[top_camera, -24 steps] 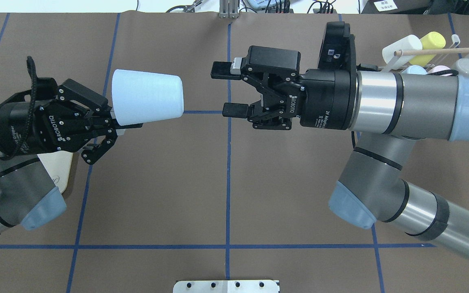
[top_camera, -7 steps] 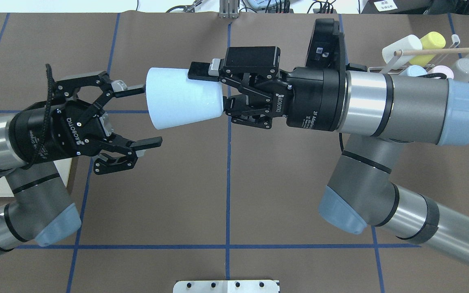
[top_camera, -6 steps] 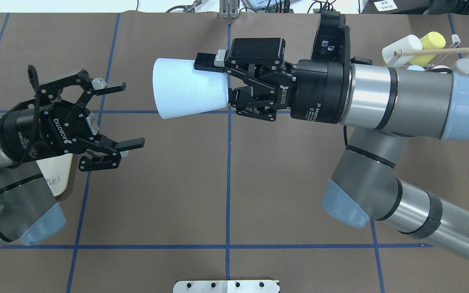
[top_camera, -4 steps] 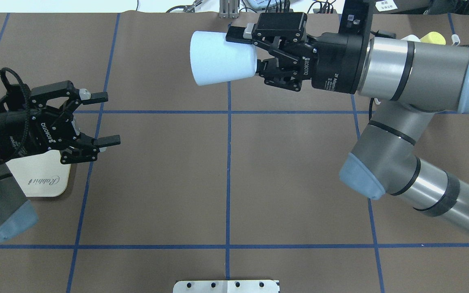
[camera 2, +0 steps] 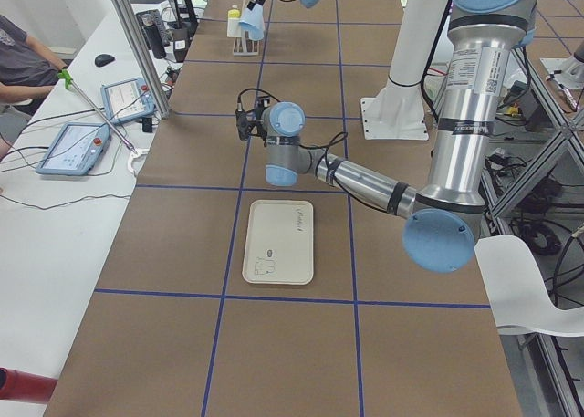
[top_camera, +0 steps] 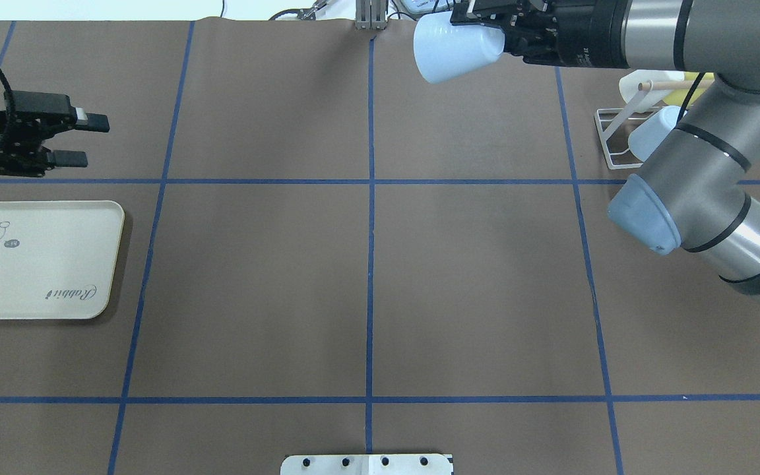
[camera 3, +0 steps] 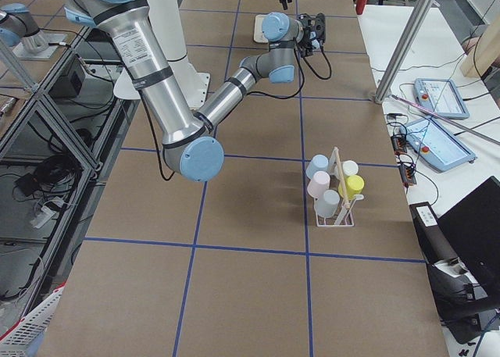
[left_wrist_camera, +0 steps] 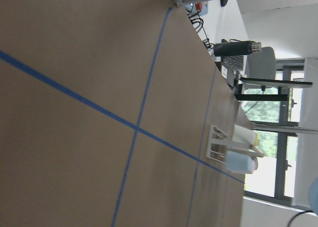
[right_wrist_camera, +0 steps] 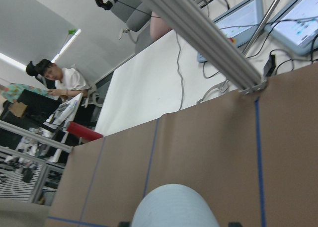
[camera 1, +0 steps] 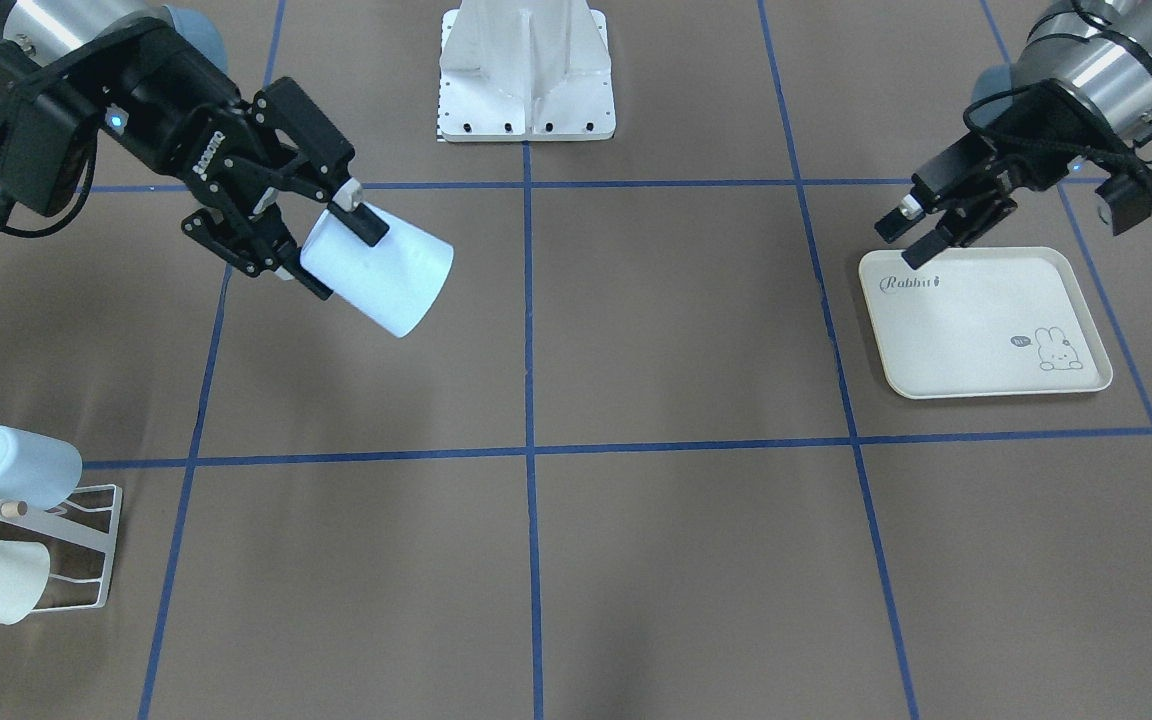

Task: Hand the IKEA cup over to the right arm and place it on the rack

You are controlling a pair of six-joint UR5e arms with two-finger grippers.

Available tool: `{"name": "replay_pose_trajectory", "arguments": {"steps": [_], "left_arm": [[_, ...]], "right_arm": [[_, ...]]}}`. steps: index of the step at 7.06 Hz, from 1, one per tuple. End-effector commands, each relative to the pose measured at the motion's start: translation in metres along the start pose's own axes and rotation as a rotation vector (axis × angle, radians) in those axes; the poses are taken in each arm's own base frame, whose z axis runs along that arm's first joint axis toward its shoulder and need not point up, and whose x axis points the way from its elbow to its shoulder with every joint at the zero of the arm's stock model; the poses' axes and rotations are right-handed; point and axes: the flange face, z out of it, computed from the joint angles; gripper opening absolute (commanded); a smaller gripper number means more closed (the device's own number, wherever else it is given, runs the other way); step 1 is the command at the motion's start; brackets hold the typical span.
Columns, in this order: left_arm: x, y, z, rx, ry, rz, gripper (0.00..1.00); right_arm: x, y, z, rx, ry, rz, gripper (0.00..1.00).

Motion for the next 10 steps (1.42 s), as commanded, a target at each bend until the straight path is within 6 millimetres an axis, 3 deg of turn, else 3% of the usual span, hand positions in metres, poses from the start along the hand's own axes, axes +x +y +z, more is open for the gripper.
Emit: {"name": "replay_pose_trajectory", "arguments": {"steps": [1,2,3,4,5,7,8,10], "left_arm": [[-0.045,-0.052,-0.037,0.066,-0.250,0.278,1.00],[-0.070,-0.068,-0.046,0.108,-0.407,0.431,1.00],[-0.104,-0.070,-0.054,0.102,-0.561,0.582,1.00],[-0.118,-0.075,-0.056,0.043,-0.659,0.643,1.00],[-0.124,-0.074,-0.058,-0.004,-0.712,0.592,1.00],[-0.144,-0.066,-0.062,-0.055,-0.758,0.530,1.00],[-0.150,-0.062,-0.063,-0.076,-0.749,0.515,1.00],[-0.153,-0.059,-0.065,-0.082,-0.749,0.510,1.00]], "right_arm": [[0.051,-0.063,-0.004,0.055,0.216,-0.112,0.32],[0.087,-0.094,-0.004,0.068,0.292,-0.154,0.31],[0.128,-0.128,-0.009,0.047,0.364,-0.201,0.31],[0.166,-0.165,-0.016,0.001,0.417,-0.229,0.30],[0.202,-0.196,-0.021,-0.056,0.460,-0.274,0.30],[0.224,-0.239,-0.032,-0.200,0.623,-0.307,0.30],[0.248,-0.254,-0.051,-0.291,0.694,-0.381,0.30],[0.317,-0.270,-0.072,-0.405,0.759,-0.384,0.30]]}}
